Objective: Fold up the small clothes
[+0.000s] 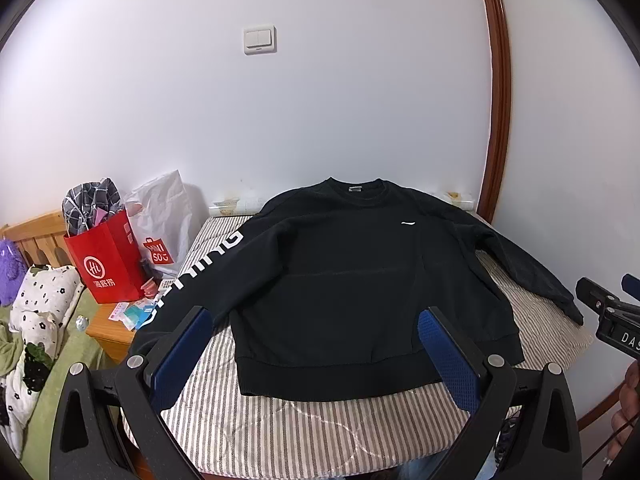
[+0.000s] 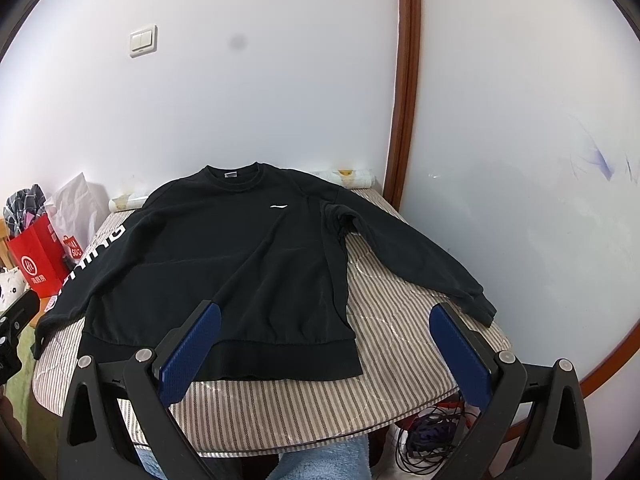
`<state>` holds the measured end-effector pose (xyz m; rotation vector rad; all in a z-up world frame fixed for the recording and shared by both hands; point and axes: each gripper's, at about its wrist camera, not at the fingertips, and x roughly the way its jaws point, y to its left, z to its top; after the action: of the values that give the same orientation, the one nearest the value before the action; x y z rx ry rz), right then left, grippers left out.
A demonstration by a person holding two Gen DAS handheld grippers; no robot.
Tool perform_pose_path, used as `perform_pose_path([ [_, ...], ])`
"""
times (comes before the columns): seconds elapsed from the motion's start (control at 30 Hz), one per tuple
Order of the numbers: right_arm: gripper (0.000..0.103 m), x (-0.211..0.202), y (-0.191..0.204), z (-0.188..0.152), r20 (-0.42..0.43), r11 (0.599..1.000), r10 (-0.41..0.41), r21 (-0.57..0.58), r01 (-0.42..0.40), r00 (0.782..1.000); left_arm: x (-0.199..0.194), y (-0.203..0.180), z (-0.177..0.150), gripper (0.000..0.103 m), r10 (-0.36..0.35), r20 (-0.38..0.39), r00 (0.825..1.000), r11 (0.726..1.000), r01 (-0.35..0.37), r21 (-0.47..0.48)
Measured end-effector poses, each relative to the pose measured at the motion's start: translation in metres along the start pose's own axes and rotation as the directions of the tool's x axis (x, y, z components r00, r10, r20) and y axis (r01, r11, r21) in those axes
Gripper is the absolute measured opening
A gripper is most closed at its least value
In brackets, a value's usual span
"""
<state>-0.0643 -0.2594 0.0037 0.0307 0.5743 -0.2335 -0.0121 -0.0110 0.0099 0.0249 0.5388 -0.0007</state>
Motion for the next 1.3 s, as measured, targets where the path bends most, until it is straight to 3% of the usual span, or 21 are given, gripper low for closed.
perform_pose_path([
  [0.5, 0.102, 0.016, 0.011, 0.005, -0.005, 0.999, -0.013, -0.043, 0.013, 1.0, 0.035, 0.022, 0.005, 0.103, -0.03, -0.04, 0.999, 0.997, 0.027, -0.072],
  [0.7, 0.102, 0.044, 0.022, 0.008, -0.031, 0.997, 0.035, -0.063, -0.037, 0.999, 0.08, 0.052, 0.0, 0.103, 0.029, -0.095, 0.995, 0.989, -0.042, -0.14],
  [0.83, 0.102, 0.075, 0.031, 0.006, -0.081, 0.994, 0.089, -0.062, -0.095, 0.993, 0.119, 0.093, -0.016, 0.103, 0.011, -0.159, 0.987, 0.96, -0.055, -0.274],
  [0.93, 0.102, 0.1, 0.039, 0.001, -0.111, 0.991, 0.117, -0.059, -0.124, 0.987, 0.144, 0.126, -0.036, 0.103, 0.029, -0.191, 0.981, 0.925, -0.098, -0.366],
  [1.07, 0.102, 0.137, 0.058, -0.007, -0.148, 0.989, 0.106, -0.088, -0.119, 0.983, 0.175, 0.165, -0.069, 0.102, -0.008, -0.253, 0.967, 0.869, -0.118, -0.481],
  [1.3, 0.102, 0.177, 0.09, -0.012, -0.195, 0.984, 0.114, -0.11, -0.137, 0.974, 0.208, 0.204, -0.095, 0.092, 0.02, -0.291, 0.956, 0.803, -0.189, -0.565],
])
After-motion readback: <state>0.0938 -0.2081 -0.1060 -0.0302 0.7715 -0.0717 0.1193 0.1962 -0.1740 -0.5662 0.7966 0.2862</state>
